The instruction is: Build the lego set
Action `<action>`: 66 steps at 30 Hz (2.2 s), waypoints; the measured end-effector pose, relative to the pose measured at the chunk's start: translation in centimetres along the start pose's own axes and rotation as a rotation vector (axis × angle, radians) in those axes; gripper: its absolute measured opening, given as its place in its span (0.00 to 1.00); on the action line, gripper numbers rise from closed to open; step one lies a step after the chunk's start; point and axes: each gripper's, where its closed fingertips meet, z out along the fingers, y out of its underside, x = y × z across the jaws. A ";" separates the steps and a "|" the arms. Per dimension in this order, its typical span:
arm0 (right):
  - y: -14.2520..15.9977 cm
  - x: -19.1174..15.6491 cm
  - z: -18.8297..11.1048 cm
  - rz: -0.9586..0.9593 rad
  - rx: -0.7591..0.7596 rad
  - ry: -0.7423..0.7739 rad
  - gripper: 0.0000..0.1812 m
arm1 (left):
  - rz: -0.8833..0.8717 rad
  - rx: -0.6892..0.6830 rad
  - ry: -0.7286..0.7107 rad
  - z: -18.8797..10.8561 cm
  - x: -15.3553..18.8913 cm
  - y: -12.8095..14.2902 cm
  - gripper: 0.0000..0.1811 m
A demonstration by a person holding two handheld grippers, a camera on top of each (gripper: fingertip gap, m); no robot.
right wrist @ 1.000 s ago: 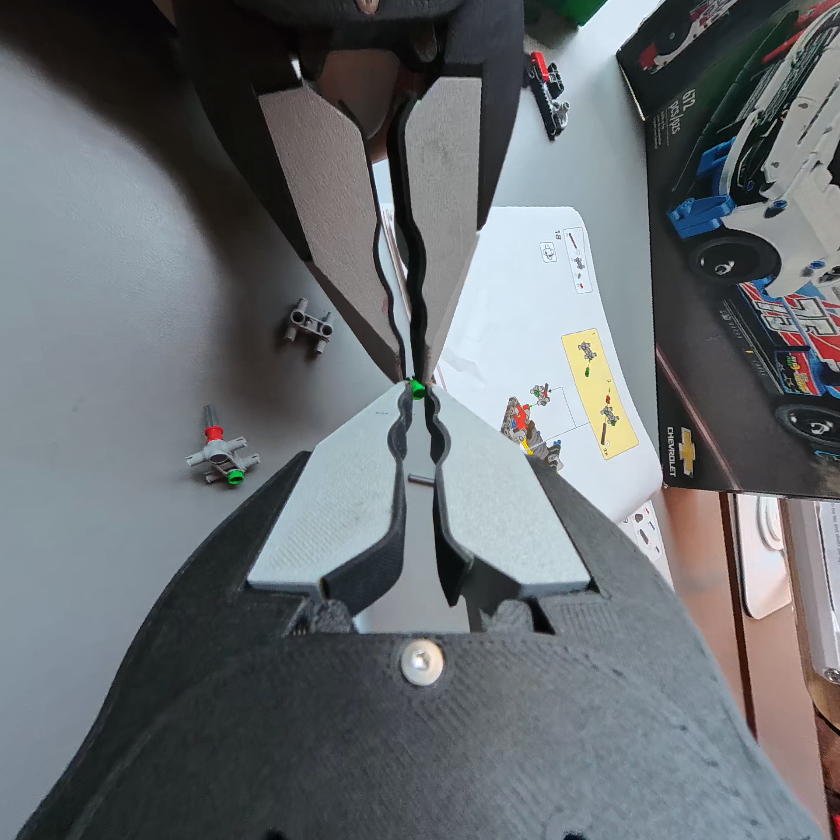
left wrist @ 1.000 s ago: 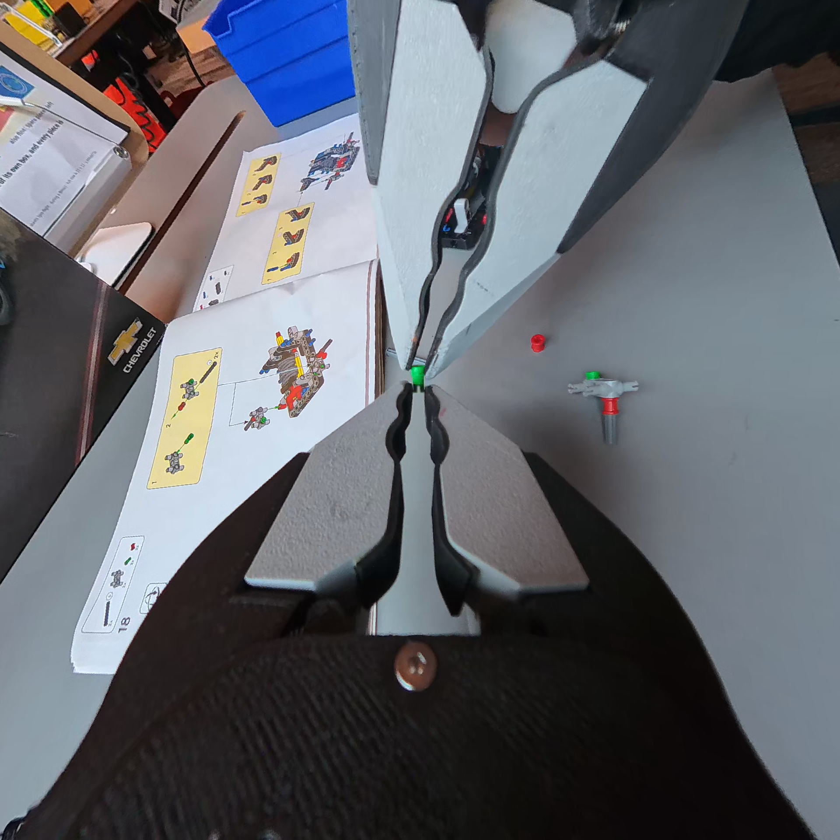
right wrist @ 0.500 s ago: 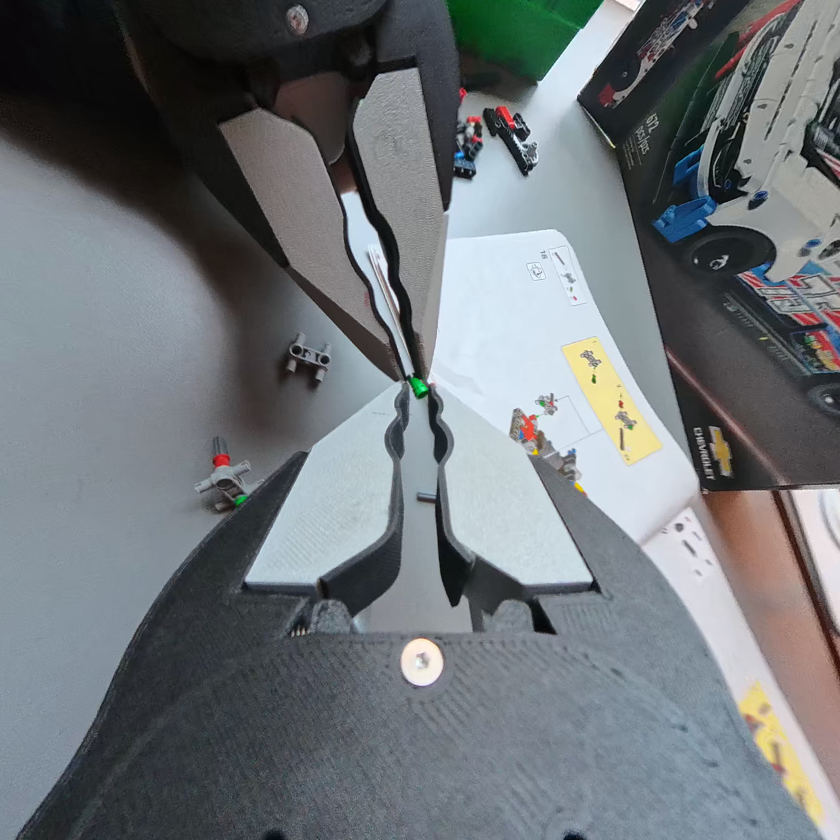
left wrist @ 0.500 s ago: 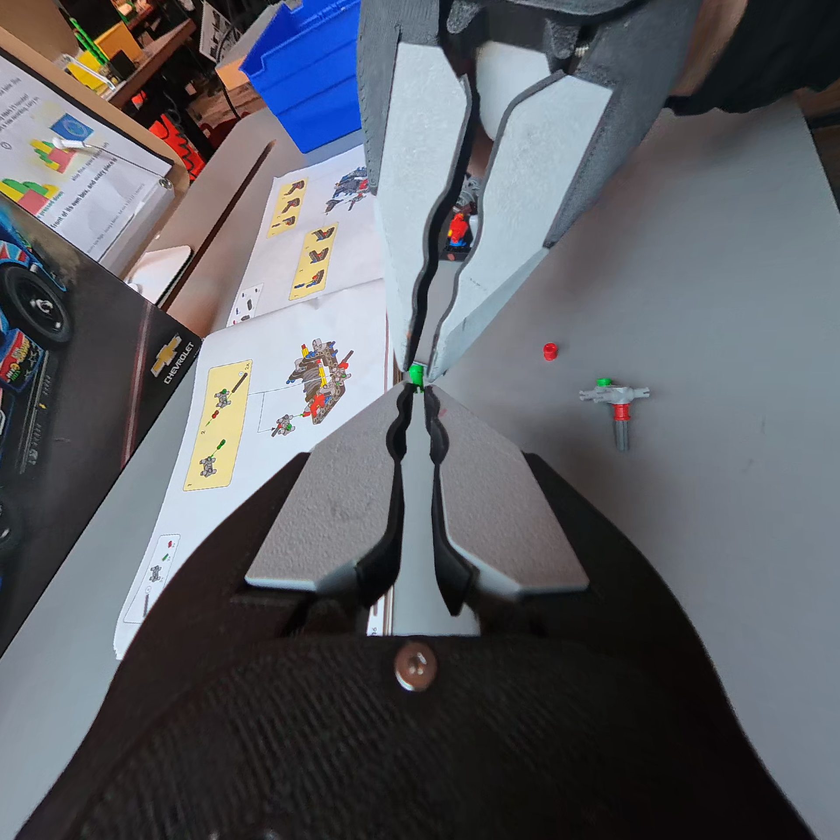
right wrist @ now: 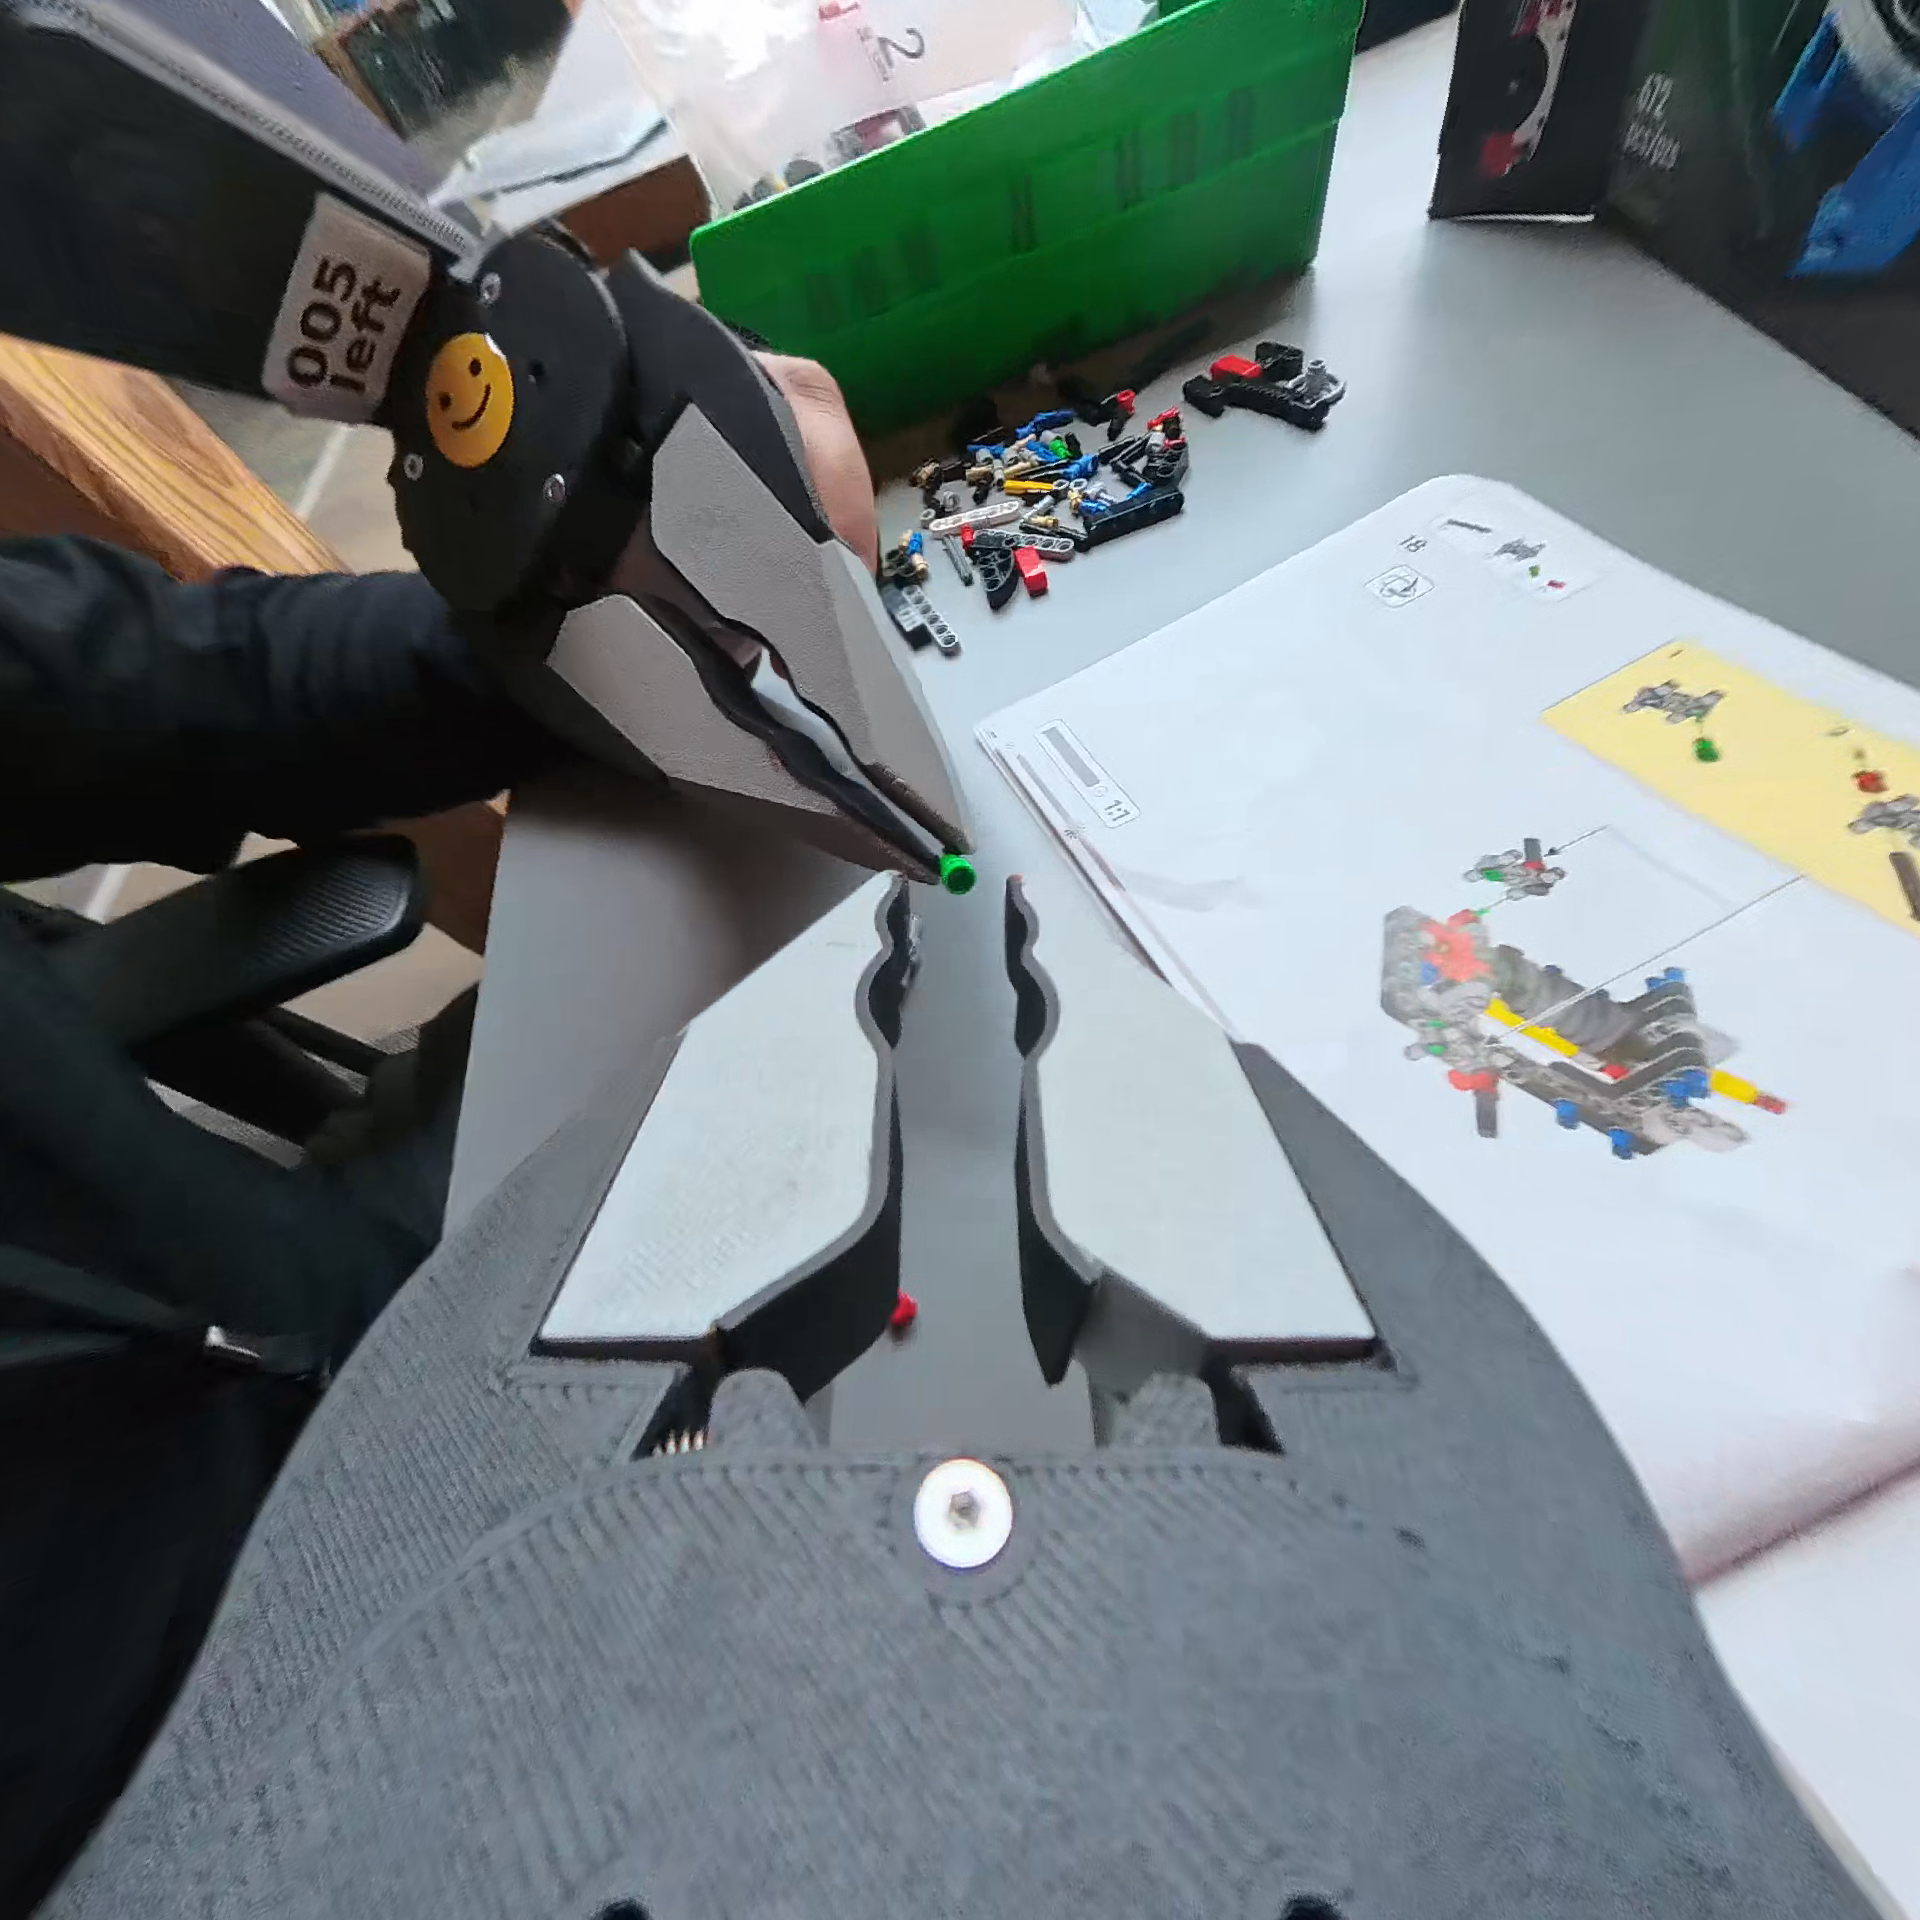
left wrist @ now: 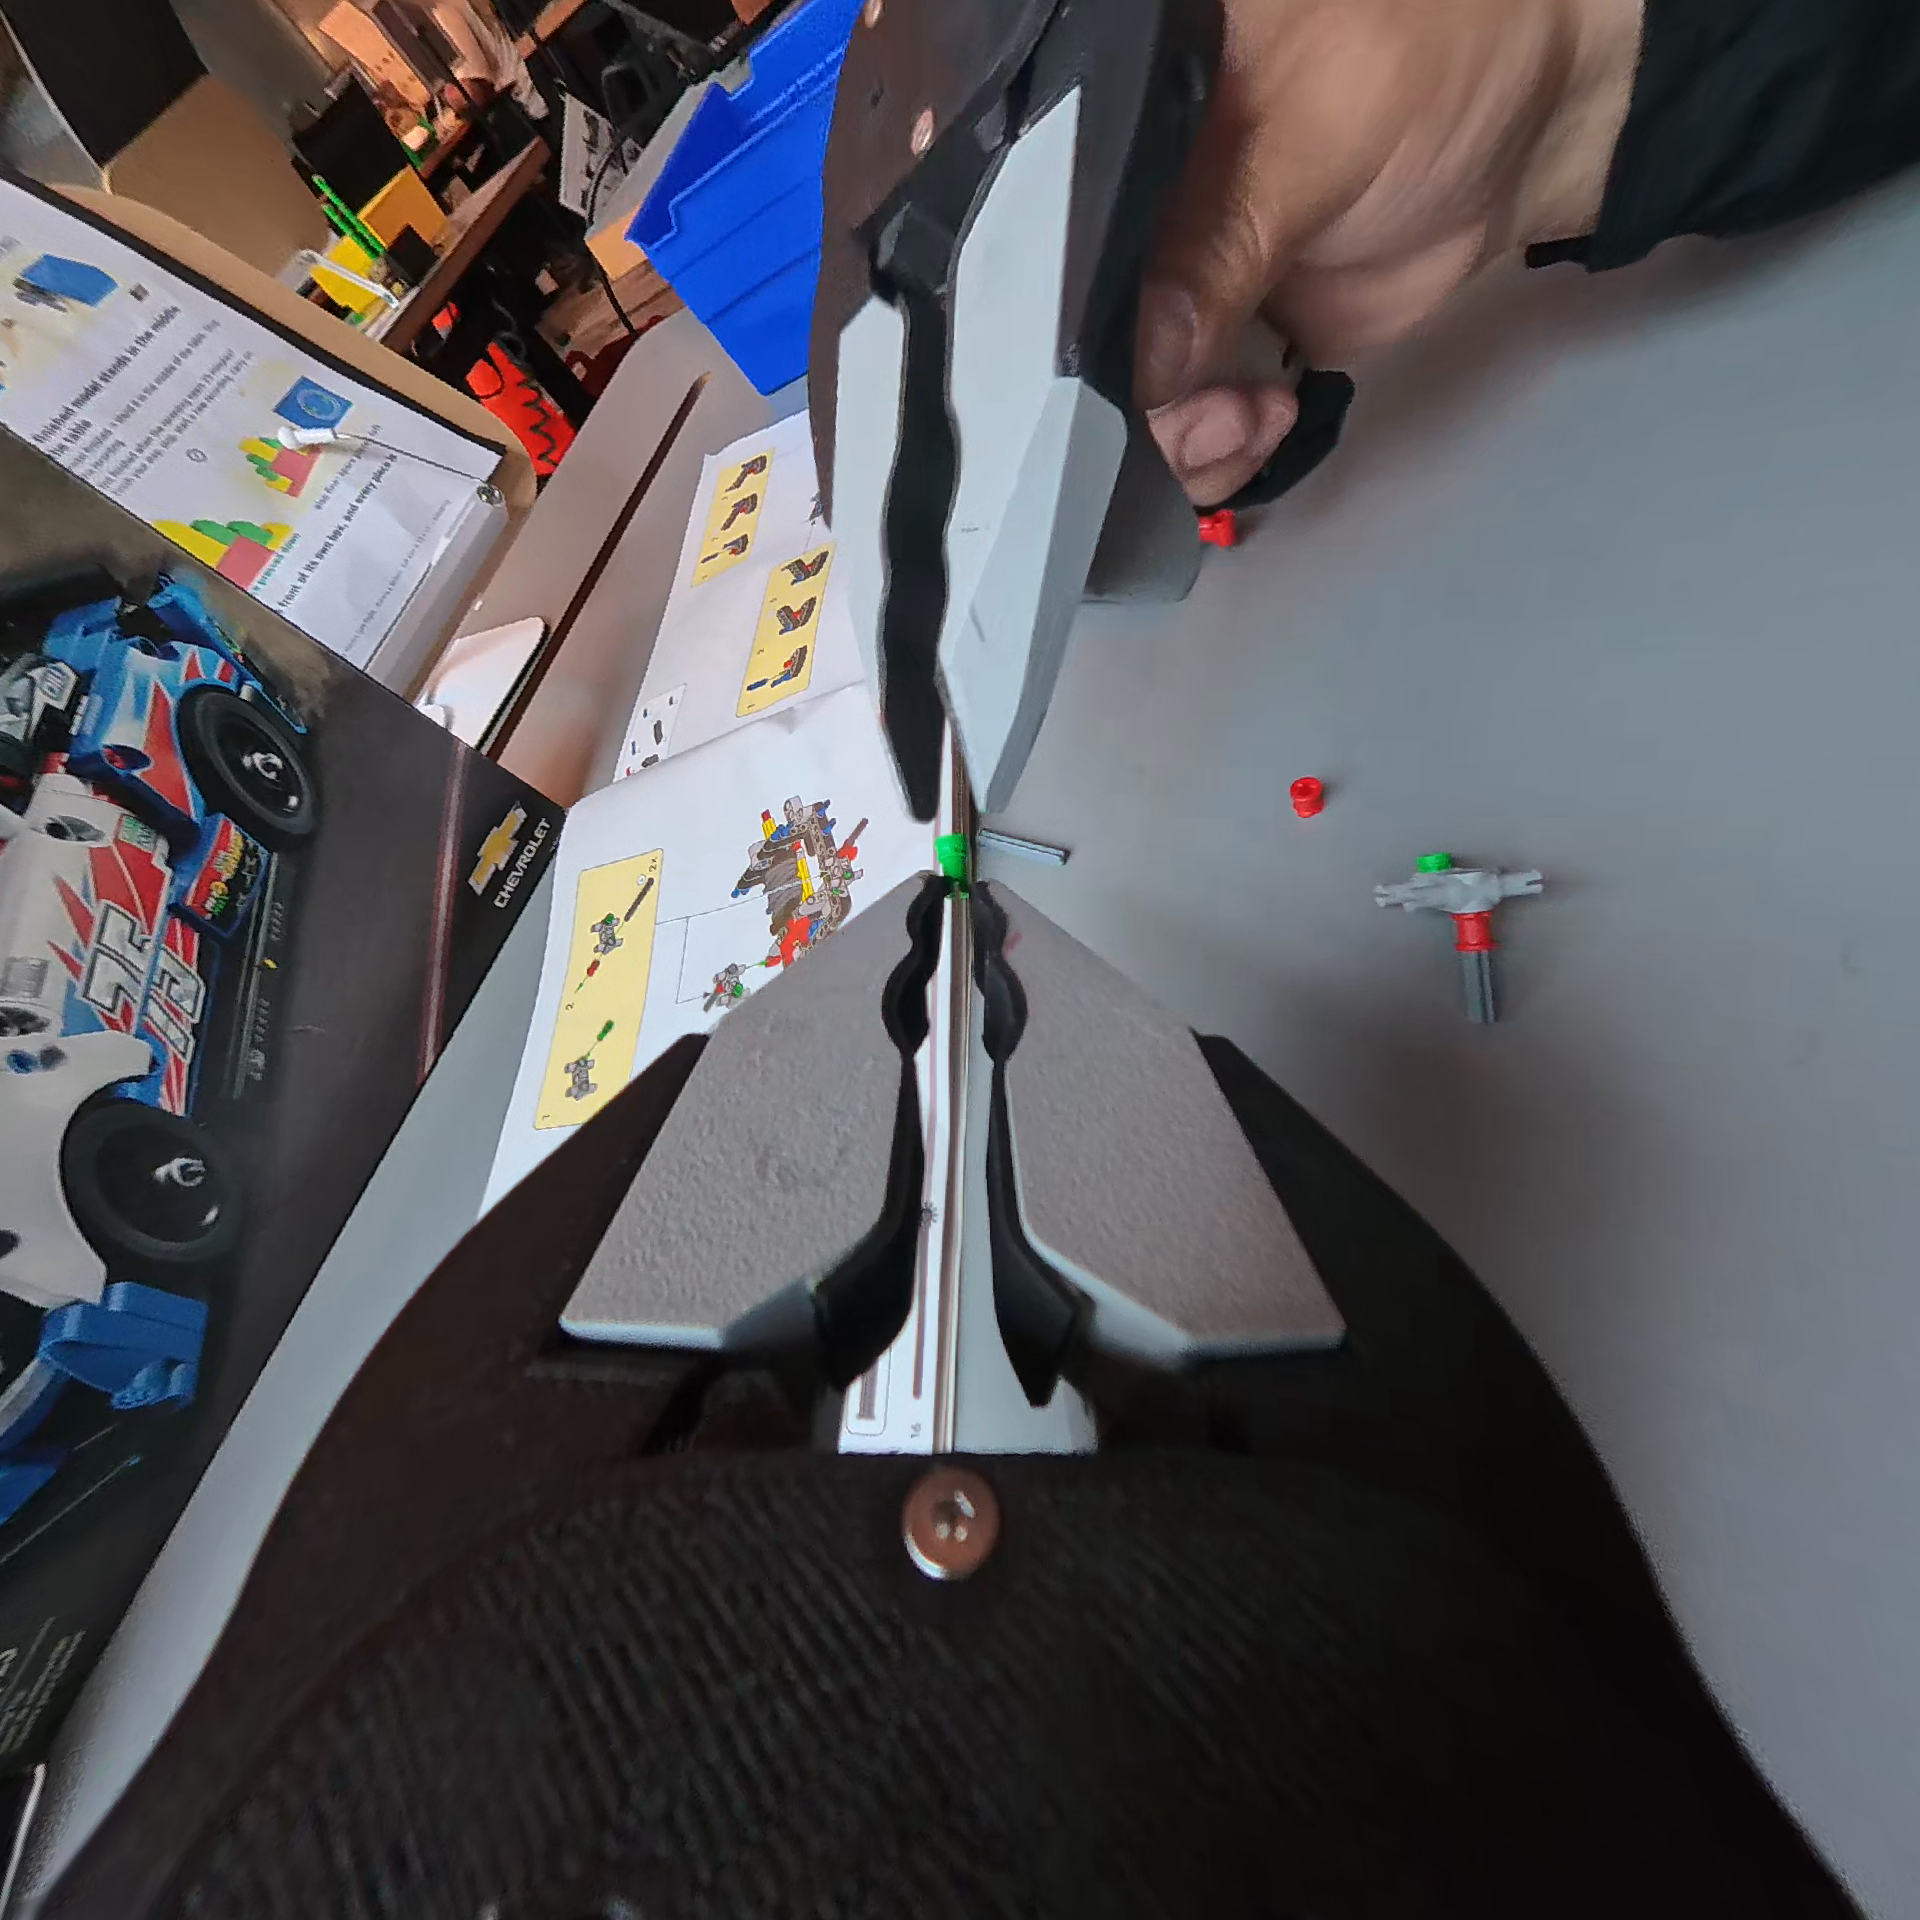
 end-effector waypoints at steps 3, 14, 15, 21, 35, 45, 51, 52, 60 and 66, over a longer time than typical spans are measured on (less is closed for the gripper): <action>-0.1 0.1 0.2 0.036 0.018 -0.025 0.08 | 0.029 -0.008 -0.015 0.0 0.0 0.0 0.01; 0.2 -0.1 0.9 0.044 0.017 -0.060 0.02 | 0.073 -0.027 -0.036 0.1 0.1 0.0 0.01; 0.2 -0.1 0.9 0.049 0.018 -0.062 0.02 | 0.075 -0.029 -0.037 0.1 0.1 0.0 0.01; -0.2 0.1 0.8 0.094 0.063 -0.074 0.02 | 0.053 -0.017 -0.059 0.1 -0.2 -0.1 0.01; -0.3 -0.2 0.9 0.049 0.090 -0.060 0.02 | -0.003 -0.062 -0.060 -0.1 -0.5 0.0 0.00; -0.3 -0.4 1.0 0.039 0.102 -0.055 0.02 | 0.038 -0.086 -0.082 -0.4 -0.5 0.0 0.00; -0.8 -0.3 0.6 0.066 0.133 -0.080 0.02 | 0.031 -0.026 -0.085 -0.3 -0.7 -0.5 0.01; -0.9 -0.2 0.5 0.076 0.140 -0.082 0.02 | 0.037 -0.019 -0.094 -0.2 -0.7 -0.6 0.01; -0.4 0.5 0.5 0.090 0.119 -0.056 0.02 | 0.090 -0.037 -0.139 0.4 -0.9 -0.2 0.02; -0.5 0.6 0.5 0.093 0.127 -0.049 0.02 | 0.101 -0.072 -0.153 0.3 -1.1 0.4 0.03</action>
